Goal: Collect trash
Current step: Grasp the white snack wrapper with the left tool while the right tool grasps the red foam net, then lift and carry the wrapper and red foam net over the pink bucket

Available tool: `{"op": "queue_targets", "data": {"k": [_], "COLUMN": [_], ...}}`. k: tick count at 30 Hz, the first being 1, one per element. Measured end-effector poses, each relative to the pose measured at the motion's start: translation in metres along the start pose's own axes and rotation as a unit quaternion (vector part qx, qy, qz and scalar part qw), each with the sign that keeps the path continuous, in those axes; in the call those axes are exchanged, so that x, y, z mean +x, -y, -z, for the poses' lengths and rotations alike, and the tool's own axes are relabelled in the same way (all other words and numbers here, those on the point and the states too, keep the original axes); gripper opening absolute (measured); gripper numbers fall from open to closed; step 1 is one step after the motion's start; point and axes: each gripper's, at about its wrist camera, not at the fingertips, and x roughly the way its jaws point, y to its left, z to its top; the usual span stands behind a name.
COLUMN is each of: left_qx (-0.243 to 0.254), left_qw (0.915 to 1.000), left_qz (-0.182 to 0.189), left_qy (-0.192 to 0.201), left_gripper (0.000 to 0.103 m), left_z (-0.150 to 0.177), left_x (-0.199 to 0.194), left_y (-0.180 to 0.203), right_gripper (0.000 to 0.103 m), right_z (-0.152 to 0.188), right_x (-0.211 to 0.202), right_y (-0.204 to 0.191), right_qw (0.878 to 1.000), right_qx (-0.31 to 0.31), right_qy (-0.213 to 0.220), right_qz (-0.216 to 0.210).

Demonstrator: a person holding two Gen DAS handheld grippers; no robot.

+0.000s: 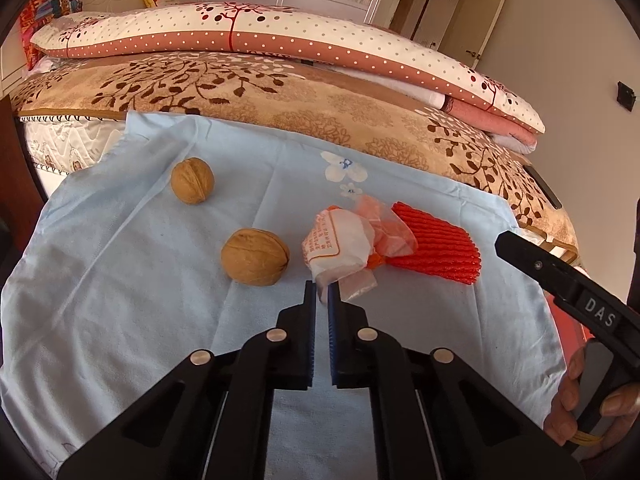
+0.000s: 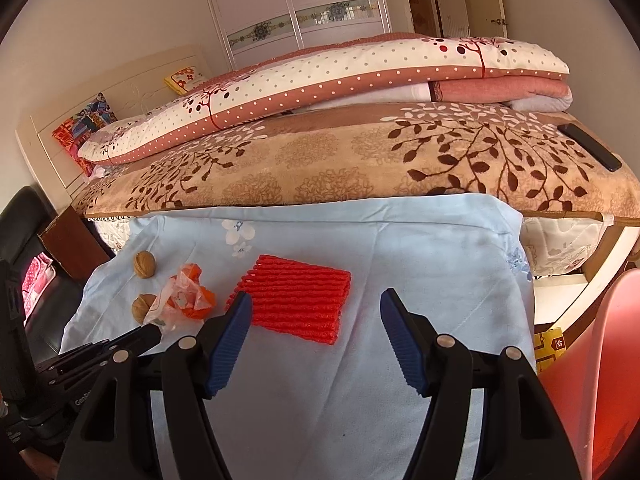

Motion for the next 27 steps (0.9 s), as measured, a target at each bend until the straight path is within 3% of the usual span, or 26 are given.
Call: {"op": "queue_targets", "data": {"k": [9, 13, 16, 27], "left_qx": [0.005, 0.005, 0.006, 0.016], "left_qw": [1.0, 0.9999, 0.9999, 0.9991], "left_qz": [0.003, 0.005, 0.007, 0.019], "left_qy": [0.007, 0.01, 0.012, 0.034], "left_gripper": [0.001, 0.001, 0.001, 0.001], "left_z": [0.004, 0.005, 0.005, 0.004], "left_x": [-0.007, -0.011, -0.015, -0.037], "left_y": [-0.006, -0.006, -0.005, 0.007], "right_gripper": [0.064, 0.025, 0.011, 0.008], "right_z": [0.0, 0.005, 0.007, 0.013], "right_x": [0.041, 0.05, 0.043, -0.028], "right_y": [0.007, 0.011, 0.012, 0.012], "right_qw": [0.998, 0.996, 0.996, 0.999], "right_qx": [0.027, 0.045, 0.053, 0.041], "right_qy": [-0.049, -0.077, -0.074, -0.011], "right_qz": [0.001, -0.013, -0.016, -0.002]}}
